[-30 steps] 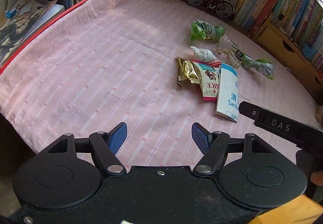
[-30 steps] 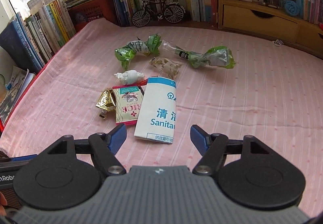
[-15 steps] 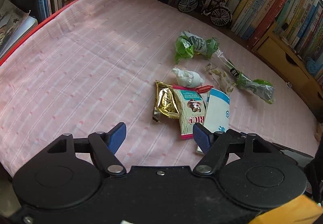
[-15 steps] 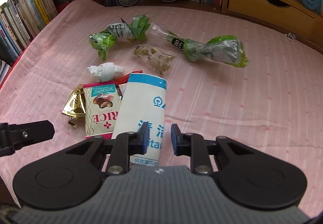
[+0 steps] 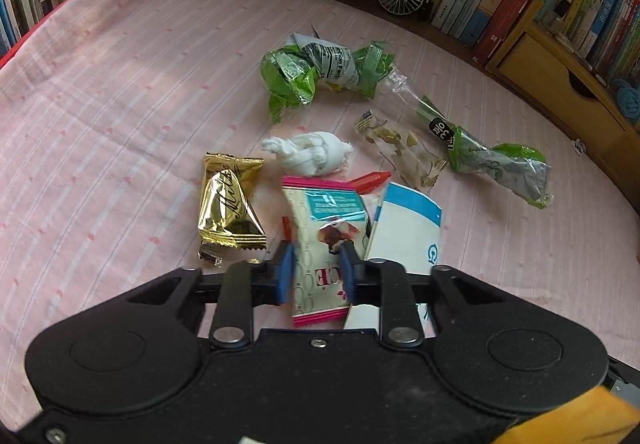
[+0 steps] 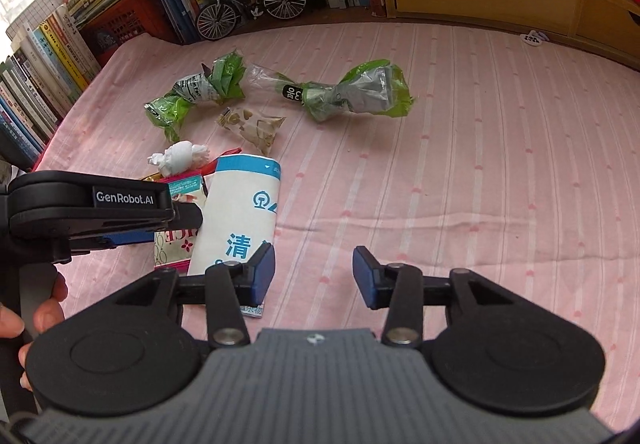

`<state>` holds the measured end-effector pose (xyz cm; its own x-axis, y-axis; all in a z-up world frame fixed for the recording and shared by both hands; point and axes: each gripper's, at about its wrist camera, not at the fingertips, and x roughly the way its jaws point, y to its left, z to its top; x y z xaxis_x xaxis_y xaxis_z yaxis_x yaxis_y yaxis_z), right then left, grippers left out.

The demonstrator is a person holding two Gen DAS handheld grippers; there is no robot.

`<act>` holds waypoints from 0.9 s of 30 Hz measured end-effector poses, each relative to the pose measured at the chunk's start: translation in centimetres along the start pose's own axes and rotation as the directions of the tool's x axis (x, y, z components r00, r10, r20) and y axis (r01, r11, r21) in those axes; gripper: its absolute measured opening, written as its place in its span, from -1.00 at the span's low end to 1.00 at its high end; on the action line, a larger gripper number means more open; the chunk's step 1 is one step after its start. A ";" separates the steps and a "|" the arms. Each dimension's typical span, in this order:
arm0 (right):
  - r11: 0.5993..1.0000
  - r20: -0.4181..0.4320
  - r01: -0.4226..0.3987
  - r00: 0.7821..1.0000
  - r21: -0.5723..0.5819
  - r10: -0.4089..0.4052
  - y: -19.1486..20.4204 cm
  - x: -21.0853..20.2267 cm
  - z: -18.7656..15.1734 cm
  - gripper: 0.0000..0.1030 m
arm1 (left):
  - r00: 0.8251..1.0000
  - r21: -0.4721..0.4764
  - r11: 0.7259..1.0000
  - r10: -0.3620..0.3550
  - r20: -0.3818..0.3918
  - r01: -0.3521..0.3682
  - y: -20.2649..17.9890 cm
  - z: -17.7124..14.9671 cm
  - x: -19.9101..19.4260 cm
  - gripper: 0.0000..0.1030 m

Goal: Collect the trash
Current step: 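Grasp the white Sanitary tissue pack with the right tool while the left tool grasps the RICE packet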

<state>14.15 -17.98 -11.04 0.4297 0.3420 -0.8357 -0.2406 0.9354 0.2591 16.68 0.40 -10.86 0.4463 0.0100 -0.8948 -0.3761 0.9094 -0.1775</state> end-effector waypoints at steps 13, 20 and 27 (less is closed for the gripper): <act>0.991 -0.053 -0.049 0.998 -0.122 0.043 5.1 3.7 0.7 0.64 | 0.999 -0.030 0.999 0.020 0.039 -0.019 5.0 -1.7 -5.2 -0.75; 0.986 -0.028 -0.005 1.000 -0.166 0.000 6.4 4.8 1.1 0.33 | 0.990 -0.070 0.988 0.139 0.006 -0.138 6.9 -3.7 -5.3 -0.12; 0.991 -0.010 0.004 1.000 -0.133 -0.006 5.1 4.0 1.2 0.00 | 0.985 -0.074 0.983 0.170 0.022 -0.168 5.1 -3.4 -3.9 0.44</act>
<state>15.67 -11.79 -12.45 0.4226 0.3357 -0.8418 -0.3524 0.9167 0.1886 10.24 3.58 -9.69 0.3937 0.1734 -0.9028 -0.5044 0.8618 -0.0544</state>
